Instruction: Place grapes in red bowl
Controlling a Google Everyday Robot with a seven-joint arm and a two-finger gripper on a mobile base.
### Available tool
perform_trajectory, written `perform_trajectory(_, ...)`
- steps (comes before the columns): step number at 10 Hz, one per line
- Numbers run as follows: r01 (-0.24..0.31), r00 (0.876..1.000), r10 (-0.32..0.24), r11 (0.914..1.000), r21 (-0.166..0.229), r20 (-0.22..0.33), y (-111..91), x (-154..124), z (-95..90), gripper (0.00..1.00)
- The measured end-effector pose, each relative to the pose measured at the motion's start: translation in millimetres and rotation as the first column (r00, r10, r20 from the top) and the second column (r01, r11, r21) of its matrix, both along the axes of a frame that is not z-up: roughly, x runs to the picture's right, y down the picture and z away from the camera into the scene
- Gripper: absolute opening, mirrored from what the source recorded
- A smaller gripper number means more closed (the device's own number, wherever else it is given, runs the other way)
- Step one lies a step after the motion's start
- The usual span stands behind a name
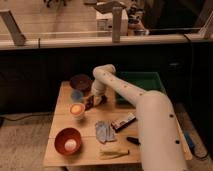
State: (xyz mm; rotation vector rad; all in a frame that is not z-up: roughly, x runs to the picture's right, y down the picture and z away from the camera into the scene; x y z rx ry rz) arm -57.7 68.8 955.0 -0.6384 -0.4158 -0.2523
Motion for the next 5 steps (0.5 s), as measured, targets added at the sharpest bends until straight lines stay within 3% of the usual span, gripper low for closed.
perform_trajectory(3, -0.002, 1.0, 0.002, 0.999, 0.044, 0.002, -19.7, 9.1, -15.4, 0.0)
perform_trajectory(5, 0.006, 1.0, -0.007, 0.996, 0.09, 0.015, -43.0, 13.7, -37.0, 0.0)
